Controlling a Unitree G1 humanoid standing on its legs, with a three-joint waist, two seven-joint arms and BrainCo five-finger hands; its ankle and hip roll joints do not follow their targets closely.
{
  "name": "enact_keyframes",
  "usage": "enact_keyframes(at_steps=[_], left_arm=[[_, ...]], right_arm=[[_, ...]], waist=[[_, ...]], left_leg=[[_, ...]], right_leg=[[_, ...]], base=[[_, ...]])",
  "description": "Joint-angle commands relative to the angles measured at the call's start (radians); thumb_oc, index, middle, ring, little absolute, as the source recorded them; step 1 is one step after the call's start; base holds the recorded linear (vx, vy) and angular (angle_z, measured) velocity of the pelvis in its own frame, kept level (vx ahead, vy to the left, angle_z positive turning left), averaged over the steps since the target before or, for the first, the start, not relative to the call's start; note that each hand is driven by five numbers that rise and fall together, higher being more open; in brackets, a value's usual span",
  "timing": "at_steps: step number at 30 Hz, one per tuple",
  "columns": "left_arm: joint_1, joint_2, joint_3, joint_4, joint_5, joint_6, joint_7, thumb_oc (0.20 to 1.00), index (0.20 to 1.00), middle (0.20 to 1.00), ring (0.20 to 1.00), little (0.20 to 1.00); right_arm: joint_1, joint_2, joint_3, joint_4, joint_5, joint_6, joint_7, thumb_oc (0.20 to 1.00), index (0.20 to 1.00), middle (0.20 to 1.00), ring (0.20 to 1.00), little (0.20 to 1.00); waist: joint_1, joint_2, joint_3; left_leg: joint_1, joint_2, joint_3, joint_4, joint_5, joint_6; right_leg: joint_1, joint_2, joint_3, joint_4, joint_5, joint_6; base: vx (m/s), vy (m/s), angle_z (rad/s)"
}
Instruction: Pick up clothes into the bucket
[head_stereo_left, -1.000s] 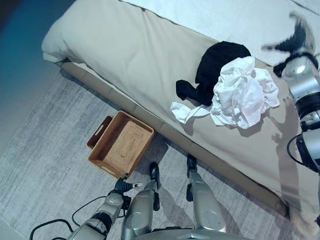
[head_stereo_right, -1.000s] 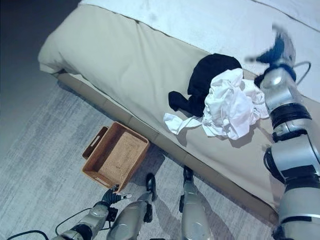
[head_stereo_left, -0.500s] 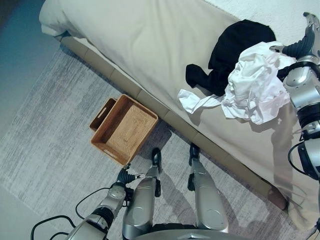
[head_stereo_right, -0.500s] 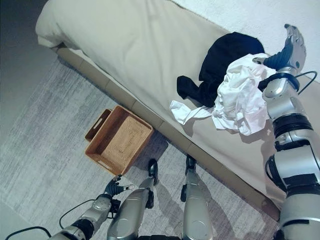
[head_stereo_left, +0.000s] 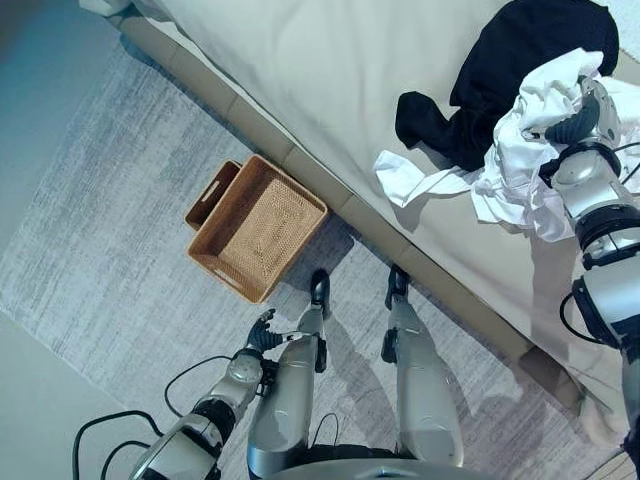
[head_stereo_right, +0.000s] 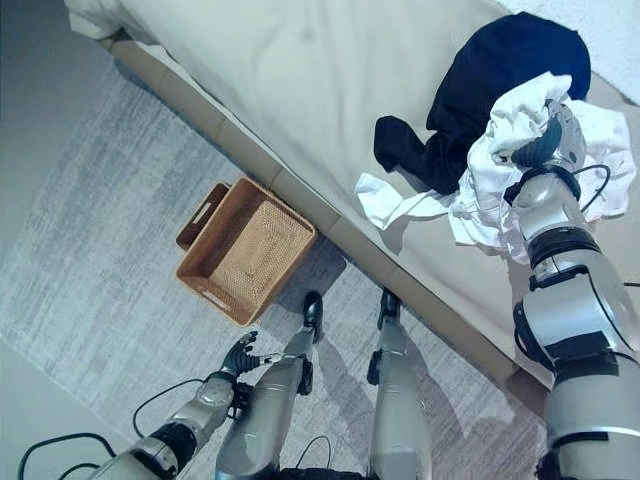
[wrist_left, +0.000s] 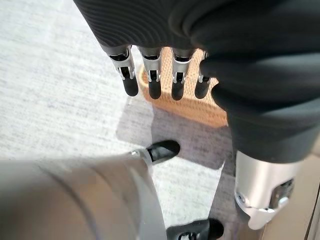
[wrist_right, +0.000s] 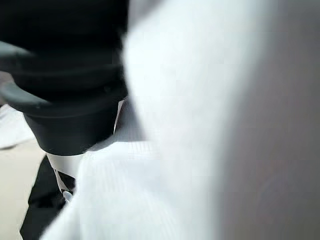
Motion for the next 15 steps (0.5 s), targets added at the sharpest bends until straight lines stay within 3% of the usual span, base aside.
enact_keyframes(at_steps=[1,9,10,11,12,15], left_arm=[[0.004,-0.001,-0.019,-0.030,-0.033,-0.020,0.010,1.000,1.000,1.000,1.000,1.000],[-0.027,-0.014,-0.045,-0.051,-0.061,-0.026,0.004,1.000,1.000,1.000,1.000,1.000],[-0.028,-0.015,-0.046,-0.051,-0.063,-0.025,0.003,1.000,1.000,1.000,1.000,1.000],[-0.030,-0.016,-0.045,-0.050,-0.063,-0.024,0.003,1.000,1.000,1.000,1.000,1.000],[-0.029,-0.016,-0.045,-0.049,-0.062,-0.023,0.004,1.000,1.000,1.000,1.000,1.000],[-0.030,-0.017,-0.039,-0.034,-0.061,-0.022,0.007,1.000,1.000,1.000,1.000,1.000]], right_arm=[[-0.116,-0.044,0.101,0.039,-0.062,0.006,0.003,1.000,1.000,1.000,1.000,1.000],[-0.162,-0.038,0.213,0.110,-0.205,0.047,0.052,1.000,1.000,1.000,1.000,1.000],[-0.168,-0.037,0.221,0.108,-0.214,0.050,0.054,0.564,0.564,0.564,0.564,0.564],[-0.170,-0.038,0.226,0.104,-0.220,0.050,0.047,0.504,0.504,0.504,0.504,0.504],[-0.172,-0.041,0.237,0.094,-0.233,0.050,0.044,0.200,0.200,0.200,0.200,0.200],[-0.188,-0.043,0.256,0.064,-0.247,0.046,0.024,0.200,0.200,0.200,0.200,0.200]], waist=[[0.007,0.014,0.001],[0.013,0.026,0.001],[0.013,0.023,0.001],[0.012,0.021,0.001],[0.011,0.018,0.001],[0.004,0.008,0.001]], left_leg=[[-0.075,0.019,-0.029,0.060,0.006,-0.035],[-0.121,0.016,-0.036,0.069,0.013,-0.040],[-0.124,0.017,-0.036,0.071,0.013,-0.041],[-0.126,0.017,-0.035,0.071,0.013,-0.041],[-0.128,0.018,-0.035,0.072,0.012,-0.041],[-0.131,0.018,-0.035,0.076,0.011,-0.043]], right_leg=[[-0.039,-0.045,-0.011,0.214,-0.136,0.052],[-0.091,-0.046,-0.010,0.230,-0.135,0.048],[-0.095,-0.046,-0.011,0.230,-0.134,0.048],[-0.096,-0.045,-0.011,0.230,-0.134,0.048],[-0.098,-0.044,-0.011,0.230,-0.134,0.048],[-0.100,-0.041,-0.006,0.230,-0.134,0.047]], base=[[0.00,0.000,0.00],[0.00,-0.001,0.00],[0.00,0.000,0.00],[0.00,0.000,0.00],[0.00,0.000,0.00],[0.00,0.000,0.00]])
